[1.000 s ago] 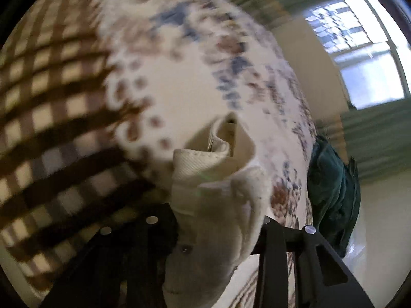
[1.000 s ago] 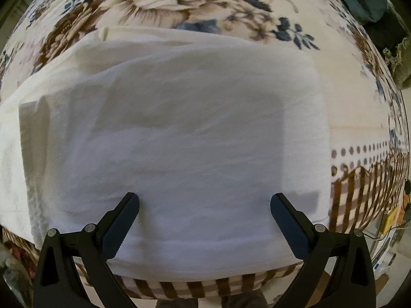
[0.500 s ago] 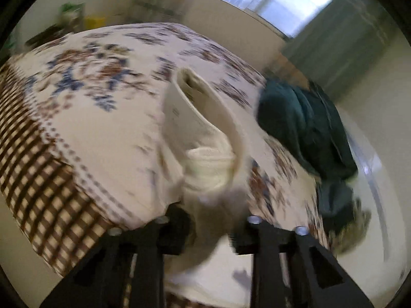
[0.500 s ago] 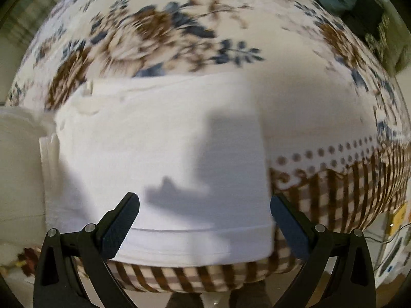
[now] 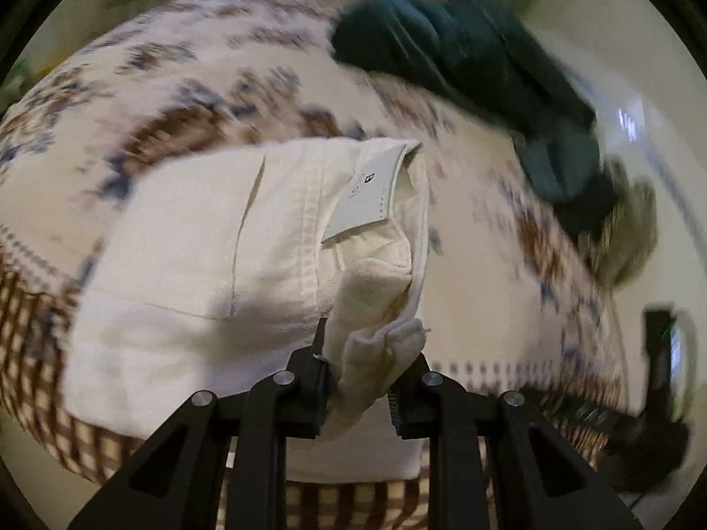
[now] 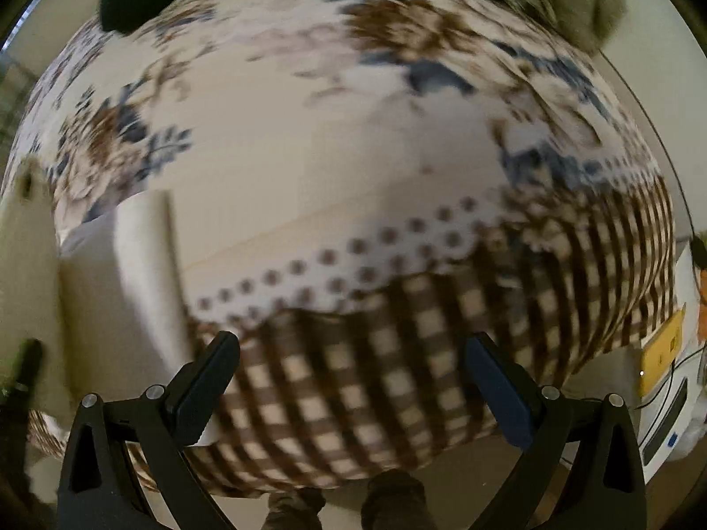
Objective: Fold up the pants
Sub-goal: 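Grasp the pants edge with the left gripper and fold it over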
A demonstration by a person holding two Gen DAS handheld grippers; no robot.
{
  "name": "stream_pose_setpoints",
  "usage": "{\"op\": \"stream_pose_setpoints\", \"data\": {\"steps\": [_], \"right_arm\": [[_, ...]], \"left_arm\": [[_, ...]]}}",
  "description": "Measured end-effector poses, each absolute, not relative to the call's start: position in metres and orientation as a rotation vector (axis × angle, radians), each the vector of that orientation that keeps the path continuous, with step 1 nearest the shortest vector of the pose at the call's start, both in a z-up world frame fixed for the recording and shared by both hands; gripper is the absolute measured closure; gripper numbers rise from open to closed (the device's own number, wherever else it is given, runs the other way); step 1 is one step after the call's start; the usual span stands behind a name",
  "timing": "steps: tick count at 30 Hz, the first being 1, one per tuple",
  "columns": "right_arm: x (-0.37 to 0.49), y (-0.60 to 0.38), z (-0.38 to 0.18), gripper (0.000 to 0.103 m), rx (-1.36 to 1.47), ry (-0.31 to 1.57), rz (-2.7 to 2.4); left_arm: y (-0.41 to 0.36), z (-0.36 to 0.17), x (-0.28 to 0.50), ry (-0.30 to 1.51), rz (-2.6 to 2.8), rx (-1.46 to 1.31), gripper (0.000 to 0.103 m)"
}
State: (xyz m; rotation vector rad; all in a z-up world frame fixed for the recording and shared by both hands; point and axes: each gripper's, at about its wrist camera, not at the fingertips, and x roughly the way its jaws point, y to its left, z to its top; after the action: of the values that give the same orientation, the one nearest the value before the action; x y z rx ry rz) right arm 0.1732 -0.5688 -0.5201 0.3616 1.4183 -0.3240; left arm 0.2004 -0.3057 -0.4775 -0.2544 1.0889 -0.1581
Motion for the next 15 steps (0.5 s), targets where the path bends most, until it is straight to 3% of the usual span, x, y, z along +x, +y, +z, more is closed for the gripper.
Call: {"op": "stream_pose_setpoints", "data": {"steps": [4,9,10,11,12,13,15], "right_arm": [[0.168,-0.591,-0.53,0.0,0.409,1.43,-0.311],[0.164,-0.598,-0.534,0.002,0.461,1.443,-0.244],[0.164,-0.596,-0.535,0.01,0.48,1.441,-0.22],[0.164,-0.592,-0.535,0.025,0.498,1.441,-0.202],[0.164,-0.59,-0.536,0.033,0.519,1.445,-0.184],[0.165,-0.588,-0.537,0.041,0.542,1.448,-0.162],[0.166,-0.585,-0.536,0.041,0.596,1.441,-0.109]], "left_arm": [[-0.338,-0.503,0.201,1.209,-0.138,-0.128,0.084],[-0.344,-0.496,0.204,1.24,-0.115,-0.086,0.083],[-0.344,-0.494,0.205,1.249,-0.109,-0.077,0.081],[-0.346,-0.491,0.206,1.271,-0.096,-0.067,0.08],[-0.347,-0.493,0.204,1.284,-0.093,-0.065,0.074],[-0.346,-0.491,0.204,1.298,-0.088,-0.066,0.061],[-0.349,-0.48,0.205,1.284,-0.082,-0.064,0.044]]}}
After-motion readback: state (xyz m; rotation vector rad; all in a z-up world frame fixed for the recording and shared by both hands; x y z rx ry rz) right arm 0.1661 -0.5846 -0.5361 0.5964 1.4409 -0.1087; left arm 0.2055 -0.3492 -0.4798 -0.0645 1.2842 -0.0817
